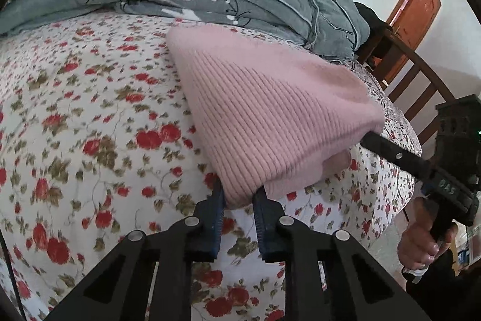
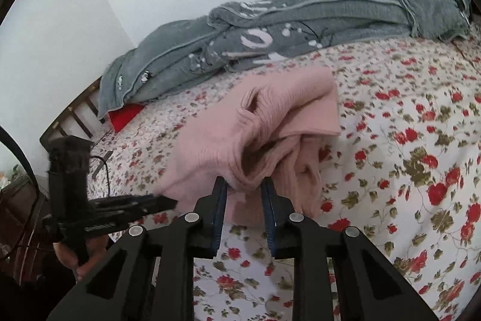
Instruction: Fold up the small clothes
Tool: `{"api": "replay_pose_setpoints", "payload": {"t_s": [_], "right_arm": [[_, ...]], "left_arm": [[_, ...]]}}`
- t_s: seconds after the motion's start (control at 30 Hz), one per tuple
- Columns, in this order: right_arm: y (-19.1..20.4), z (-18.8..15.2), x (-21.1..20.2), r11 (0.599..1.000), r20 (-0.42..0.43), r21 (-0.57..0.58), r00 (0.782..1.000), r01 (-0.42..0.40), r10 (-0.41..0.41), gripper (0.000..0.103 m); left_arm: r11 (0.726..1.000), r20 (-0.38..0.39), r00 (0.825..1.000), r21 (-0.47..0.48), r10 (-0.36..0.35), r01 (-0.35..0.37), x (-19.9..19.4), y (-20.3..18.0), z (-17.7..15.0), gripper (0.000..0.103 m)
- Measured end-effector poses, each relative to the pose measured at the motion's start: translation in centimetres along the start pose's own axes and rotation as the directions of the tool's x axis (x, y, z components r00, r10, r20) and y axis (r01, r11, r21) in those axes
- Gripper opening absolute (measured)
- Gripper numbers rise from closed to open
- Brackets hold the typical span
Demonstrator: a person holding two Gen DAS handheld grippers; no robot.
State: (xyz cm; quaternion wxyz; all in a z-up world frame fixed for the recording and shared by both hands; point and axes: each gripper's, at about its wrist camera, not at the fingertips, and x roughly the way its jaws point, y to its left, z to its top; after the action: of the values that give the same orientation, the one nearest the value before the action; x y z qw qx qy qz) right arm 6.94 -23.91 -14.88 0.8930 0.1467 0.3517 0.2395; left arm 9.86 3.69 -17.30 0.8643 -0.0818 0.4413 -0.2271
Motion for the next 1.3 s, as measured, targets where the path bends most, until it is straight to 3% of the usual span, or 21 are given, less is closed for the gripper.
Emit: {"api": "replay_pose_setpoints", "payload": {"t_s": [0.1, 0.23, 0.4, 0.43, 0.53, 0.6, 0.7, 0.77, 0.83, 0.9, 0.97, 1.03, 1.07, 1.13, 1.2, 1.3], "right_arm": [[0.3, 0.2, -0.4, 1.0, 0.003, -0.008, 1.0, -0.001, 0.001, 0.028], [0.6, 0.9, -1.2, 1.0, 0.043, -0.02, 0.999, 0.012, -0.011, 0.051], [0.2, 2.0, 0.9, 0.999, 0.032, 0.012, 0.999, 0.042, -0.042, 0.052], [0.0, 2.1, 1.6, 0.999, 0.016, 0.02, 0.999, 0.05, -0.05, 0.046], [-0.3, 1.7, 2.9, 0.996, -0.018, 0.022, 0.996, 0.086, -0.085, 0.01], [-0.4, 1.0, 2.0, 0.995, 0.025, 0.01, 0.995, 0.098, -0.098, 0.007], [-1.4, -0.3, -0.1, 0.997, 0.085, 0.053, 0.995, 0.05, -0.054, 0.006], [-2.3, -1.3, 0.6, 0.994, 0.057, 0.08, 0.995, 0.076, -0.081, 0.006], [-3.0, -2.3, 2.8, 0.989, -0.028, 0.095, 0.994, 0.11, -0.108, 0.006], [-2.9, -2.5, 2.9, 0.99, -0.025, 0.076, 0.993, 0.117, -0.116, 0.007], [-2.2, -1.5, 1.8, 0.993, -0.022, 0.027, 0.994, 0.111, -0.11, 0.025], [-1.6, -0.4, 0.4, 0.993, 0.01, -0.021, 0.993, 0.12, -0.12, 0.046], [-1.2, 0.4, -0.5, 0.989, 0.048, -0.057, 0.99, 0.138, -0.135, 0.051], [-0.9, 2.1, -1.0, 0.979, 0.075, -0.106, 0.983, 0.174, -0.166, 0.056], [-1.1, 4.3, 0.0, 0.969, 0.046, -0.13, 0.977, 0.212, -0.208, 0.056], [-2.9, 7.3, 2.2, 0.981, -0.015, -0.067, 0.983, 0.181, -0.183, 0.057]], "left_arm": [[0.999, -0.01, 1.0, 0.033, 0.027, -0.027, 0.4, -0.4, -0.5, 0.017], [0.999, -0.035, 0.999, 0.036, 0.031, -0.03, 0.6, -0.2, -1.0, 0.01], [1.0, -0.034, 0.999, -0.016, -0.013, 0.012, 0.3, 1.0, -1.5, 0.009], [1.0, -0.029, 0.999, -0.022, -0.013, 0.013, -0.1, 1.2, -1.6, 0.009], [0.999, -0.025, 0.999, -0.026, 0.032, -0.033, -1.1, 2.0, -2.0, 0.009], [0.998, -0.021, 0.998, -0.026, 0.064, -0.065, -1.7, 2.8, -2.3, 0.009], [0.994, -0.036, 0.994, -0.047, 0.101, -0.103, -2.1, 4.3, -2.3, 0.009], [0.992, -0.034, 0.994, -0.078, 0.102, -0.104, -2.2, 5.3, -1.8, 0.009], [0.989, -0.031, 0.995, -0.109, 0.093, -0.096, -2.1, 5.9, -0.9, 0.01], [0.989, -0.024, 0.996, -0.117, 0.087, -0.089, -2.1, 6.0, 0.3, 0.011], [0.99, -0.011, 0.996, -0.108, 0.086, -0.086, -2.1, 5.6, 1.3, 0.019], [0.993, 0.014, 0.997, -0.092, 0.078, -0.077, -2.1, 5.1, 2.9, 0.052], [0.994, 0.025, 0.997, -0.086, 0.073, -0.071, -2.1, 4.9, 3.5, 0.059], [0.995, 0.048, 0.997, -0.074, 0.065, -0.061, -1.7, 4.4, 5.4, 0.061], [0.996, 0.041, 0.999, -0.082, 0.034, -0.03, -0.8, 4.1, 7.5, 0.061], [0.987, 0.01, 0.998, -0.149, -0.06, 0.061, 1.0, 4.5, 9.9, 0.061]]}}
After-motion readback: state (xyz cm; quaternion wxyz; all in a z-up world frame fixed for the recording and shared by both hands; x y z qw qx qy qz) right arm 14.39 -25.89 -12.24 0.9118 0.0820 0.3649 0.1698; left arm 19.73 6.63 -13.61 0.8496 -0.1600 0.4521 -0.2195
